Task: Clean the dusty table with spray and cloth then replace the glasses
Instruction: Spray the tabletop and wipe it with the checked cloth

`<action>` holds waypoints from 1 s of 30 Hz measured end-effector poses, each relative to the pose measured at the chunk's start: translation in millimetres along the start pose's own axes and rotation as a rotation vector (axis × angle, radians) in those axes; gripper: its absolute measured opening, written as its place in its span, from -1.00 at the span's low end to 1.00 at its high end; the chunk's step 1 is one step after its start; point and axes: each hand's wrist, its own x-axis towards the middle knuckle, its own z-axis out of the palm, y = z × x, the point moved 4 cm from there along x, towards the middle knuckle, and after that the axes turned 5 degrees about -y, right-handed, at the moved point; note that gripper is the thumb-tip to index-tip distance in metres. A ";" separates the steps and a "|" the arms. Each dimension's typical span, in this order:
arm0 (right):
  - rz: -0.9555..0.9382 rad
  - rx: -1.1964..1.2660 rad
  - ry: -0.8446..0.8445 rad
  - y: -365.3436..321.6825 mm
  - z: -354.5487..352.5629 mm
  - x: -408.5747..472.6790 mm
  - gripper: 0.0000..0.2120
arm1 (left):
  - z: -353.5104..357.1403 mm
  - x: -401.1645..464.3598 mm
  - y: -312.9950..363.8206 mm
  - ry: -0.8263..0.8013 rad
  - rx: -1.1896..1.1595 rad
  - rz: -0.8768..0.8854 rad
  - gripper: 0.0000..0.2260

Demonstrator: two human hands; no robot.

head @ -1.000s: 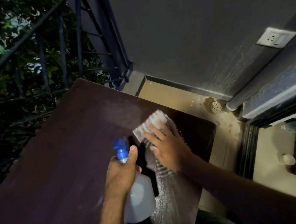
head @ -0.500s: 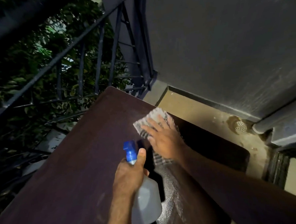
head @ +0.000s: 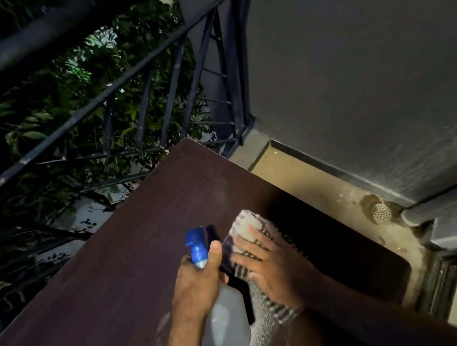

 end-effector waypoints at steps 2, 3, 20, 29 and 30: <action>-0.017 0.005 0.062 0.7 -1.4 8.1 -0.52 | -0.4 -2.6 -2.4 -0.020 -0.013 -0.009 -0.42; -0.021 0.018 0.094 3.4 -2.1 21.2 -0.52 | -1.2 -4.4 -4.1 -0.025 -0.018 -0.013 -0.40; 0.002 0.015 0.112 -71.9 14.2 46.9 -0.47 | -48.0 -93.9 -93.8 0.068 -0.088 -0.178 -0.59; -0.523 -0.001 -0.013 -189.3 26.2 -13.3 -0.54 | -95.5 -159.5 -167.3 0.073 -0.150 -0.234 -0.69; -0.491 0.010 0.012 -188.4 23.2 4.0 -0.55 | -99.4 -163.5 -170.0 0.074 -0.144 -0.231 -0.68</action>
